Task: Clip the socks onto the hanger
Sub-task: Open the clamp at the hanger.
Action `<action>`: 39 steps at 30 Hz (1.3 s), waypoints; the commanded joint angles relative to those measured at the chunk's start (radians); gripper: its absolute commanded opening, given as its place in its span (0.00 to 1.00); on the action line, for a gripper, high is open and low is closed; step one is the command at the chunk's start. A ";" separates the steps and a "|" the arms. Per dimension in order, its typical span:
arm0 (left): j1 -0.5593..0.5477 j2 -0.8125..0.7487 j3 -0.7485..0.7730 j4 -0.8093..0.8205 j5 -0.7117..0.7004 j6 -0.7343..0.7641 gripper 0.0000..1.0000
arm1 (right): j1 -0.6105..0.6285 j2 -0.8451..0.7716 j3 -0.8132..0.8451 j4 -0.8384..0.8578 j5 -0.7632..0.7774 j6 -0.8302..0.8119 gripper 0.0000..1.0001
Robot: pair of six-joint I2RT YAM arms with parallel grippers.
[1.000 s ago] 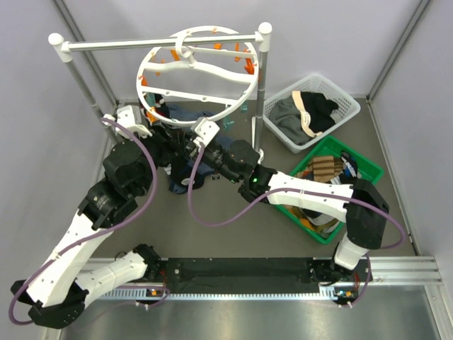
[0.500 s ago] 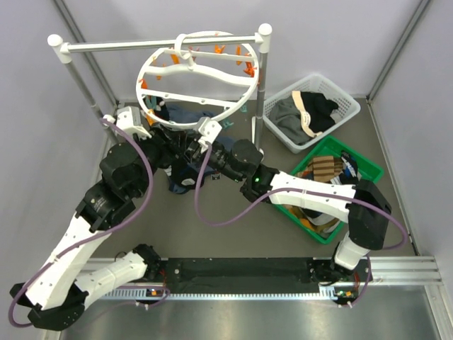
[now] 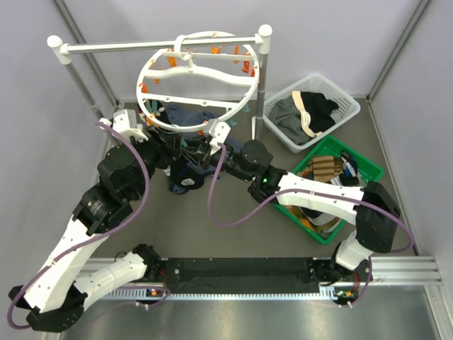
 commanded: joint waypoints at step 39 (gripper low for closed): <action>0.000 0.114 -0.075 0.250 0.093 0.285 0.00 | -0.050 -0.258 0.028 -1.023 0.297 0.223 0.86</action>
